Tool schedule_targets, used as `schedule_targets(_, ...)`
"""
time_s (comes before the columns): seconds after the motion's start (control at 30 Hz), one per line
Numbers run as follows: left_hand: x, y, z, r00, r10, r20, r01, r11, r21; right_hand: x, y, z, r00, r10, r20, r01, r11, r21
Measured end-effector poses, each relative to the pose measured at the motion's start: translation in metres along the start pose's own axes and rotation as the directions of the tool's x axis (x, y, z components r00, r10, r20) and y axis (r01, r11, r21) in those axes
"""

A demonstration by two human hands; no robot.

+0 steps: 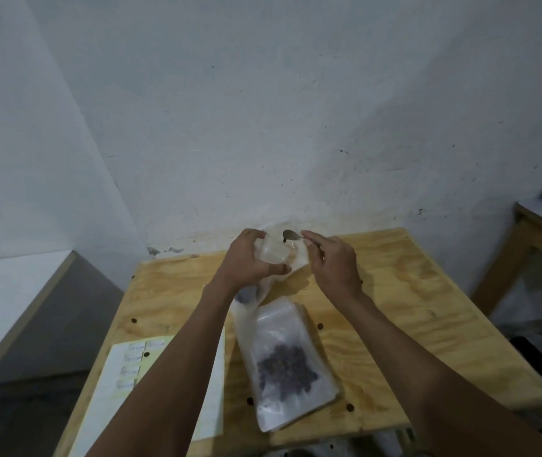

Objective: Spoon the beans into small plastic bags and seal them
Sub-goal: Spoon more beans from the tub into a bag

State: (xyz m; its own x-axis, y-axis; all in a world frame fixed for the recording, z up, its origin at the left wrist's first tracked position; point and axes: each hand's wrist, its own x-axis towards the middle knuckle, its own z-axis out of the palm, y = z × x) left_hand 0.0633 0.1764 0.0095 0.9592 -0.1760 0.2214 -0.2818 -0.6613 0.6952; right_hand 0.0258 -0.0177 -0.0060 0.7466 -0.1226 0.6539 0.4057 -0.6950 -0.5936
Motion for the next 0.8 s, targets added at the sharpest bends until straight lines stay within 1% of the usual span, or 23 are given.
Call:
schedule_targets(0.13,0.001,0.005,0.003,1.0,0.024,0.001,-0.024,1.0,-0.019,-0.006,0.006,0.014,0.996,-0.063,0.063,0.068,0.994,-0.082)
schedule_targets(0.2,0.002,0.005,0.005,0.999,0.038,-0.005,-0.038,0.999,-0.035,-0.008,0.009,0.02,0.997,-0.028,0.075,0.035,0.995,-0.098)
schedule_targets(0.27,0.003,0.002,0.007,0.998,0.06,-0.019,-0.061,0.997,-0.048,-0.007,0.009,0.022,0.998,0.032,0.061,-0.027,0.997,-0.072)
schedule_targets(0.3,0.003,0.0,0.008,0.997,0.068,-0.023,-0.069,0.996,-0.048,-0.006,0.007,0.021,0.996,0.08,0.035,-0.079,0.997,-0.025)
schedule_targets(0.37,0.004,-0.002,0.009,0.997,0.076,-0.029,-0.077,0.996,-0.038,0.002,0.004,0.02,0.966,0.257,-0.02,-0.252,0.96,0.123)
schedule_targets(0.43,0.006,-0.004,0.009,0.996,0.082,-0.04,-0.084,0.996,-0.03,0.012,0.002,0.016,0.896,0.442,-0.05,-0.402,0.853,0.333)
schedule_targets(0.47,0.006,-0.005,0.009,0.995,0.089,-0.048,-0.091,0.995,-0.028,0.016,0.002,0.013,0.869,0.491,-0.066,-0.424,0.806,0.414)
schedule_targets(0.5,0.007,-0.006,0.008,0.994,0.096,-0.053,-0.097,0.995,-0.027,0.018,0.003,0.01,0.863,0.496,-0.095,-0.409,0.797,0.445)
schedule_targets(0.53,0.007,-0.006,0.008,0.993,0.1,-0.058,-0.102,0.994,-0.025,0.019,0.004,0.007,0.878,0.459,-0.132,-0.37,0.829,0.419)
schedule_targets(0.57,0.008,-0.007,0.008,0.993,0.101,-0.061,-0.102,0.995,-0.022,0.018,0.005,0.005,0.907,0.388,-0.163,-0.312,0.88,0.359)
schedule_targets(0.63,0.008,-0.007,0.009,0.993,0.098,-0.069,-0.1,0.995,-0.017,0.015,0.008,0.005,0.957,0.239,-0.167,-0.196,0.952,0.236)
schedule_targets(0.7,0.007,-0.005,0.011,0.992,0.101,-0.074,-0.102,0.995,-0.015,0.01,0.009,0.009,0.978,0.148,-0.148,-0.121,0.977,0.178)
schedule_targets(0.8,0.006,-0.004,0.011,0.992,0.102,-0.076,-0.103,0.995,-0.013,0.004,0.009,0.01,0.985,0.058,-0.161,-0.036,0.99,0.138)
